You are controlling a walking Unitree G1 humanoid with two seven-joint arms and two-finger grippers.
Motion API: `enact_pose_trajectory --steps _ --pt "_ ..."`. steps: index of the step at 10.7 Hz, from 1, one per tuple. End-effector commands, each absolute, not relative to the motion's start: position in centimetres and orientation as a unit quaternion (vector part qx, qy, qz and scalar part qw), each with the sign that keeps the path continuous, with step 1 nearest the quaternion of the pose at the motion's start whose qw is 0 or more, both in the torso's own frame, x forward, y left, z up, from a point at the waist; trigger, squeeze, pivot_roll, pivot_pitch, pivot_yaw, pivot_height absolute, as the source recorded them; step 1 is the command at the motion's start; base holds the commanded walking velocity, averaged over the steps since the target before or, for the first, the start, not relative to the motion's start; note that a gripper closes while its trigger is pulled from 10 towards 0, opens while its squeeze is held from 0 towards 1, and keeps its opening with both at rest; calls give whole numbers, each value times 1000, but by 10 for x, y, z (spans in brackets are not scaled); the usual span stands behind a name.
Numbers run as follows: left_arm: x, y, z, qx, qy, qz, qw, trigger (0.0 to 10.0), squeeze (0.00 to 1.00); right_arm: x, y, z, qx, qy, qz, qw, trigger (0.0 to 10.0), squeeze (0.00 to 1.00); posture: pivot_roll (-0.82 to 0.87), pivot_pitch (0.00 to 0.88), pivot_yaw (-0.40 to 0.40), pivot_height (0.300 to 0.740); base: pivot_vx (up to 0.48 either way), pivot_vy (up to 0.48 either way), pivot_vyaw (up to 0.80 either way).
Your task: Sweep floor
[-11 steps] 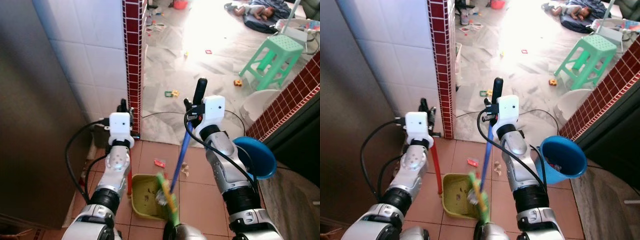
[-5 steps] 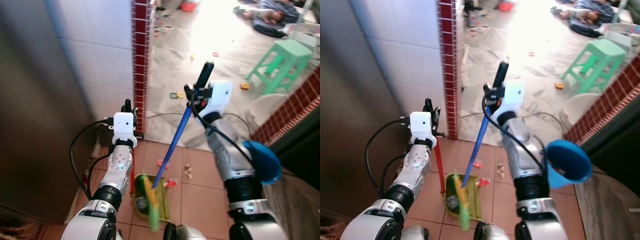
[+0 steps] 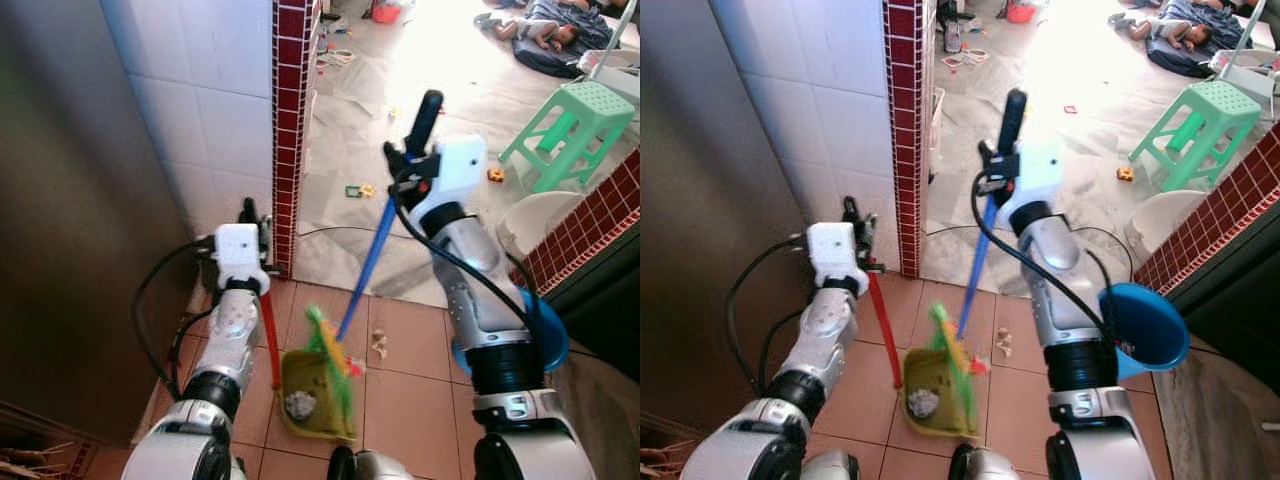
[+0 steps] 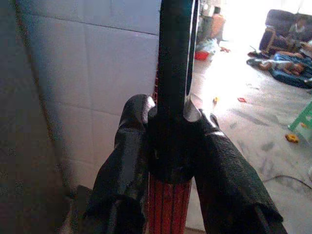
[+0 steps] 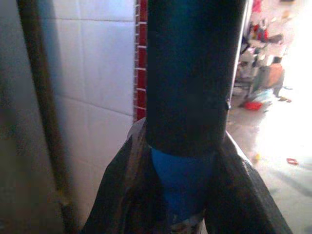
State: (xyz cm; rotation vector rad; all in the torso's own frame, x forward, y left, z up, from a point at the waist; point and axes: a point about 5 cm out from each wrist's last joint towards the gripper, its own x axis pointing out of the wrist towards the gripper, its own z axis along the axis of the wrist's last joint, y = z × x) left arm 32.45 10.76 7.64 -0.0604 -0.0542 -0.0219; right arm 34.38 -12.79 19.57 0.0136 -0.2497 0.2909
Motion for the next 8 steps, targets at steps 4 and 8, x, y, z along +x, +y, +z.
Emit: enact_pose_trajectory --steps 4,8 --pt "324 139 125 -12 -129 29 991 10000 0 341 -142 205 -27 -165 108 980 10000 0 -13 13 -64 740 0 0 0" --pt "308 143 151 -7 -150 25 988 10000 0 337 -143 201 -35 -167 85 982 10000 0 18 31 -81 740 0 0 0"
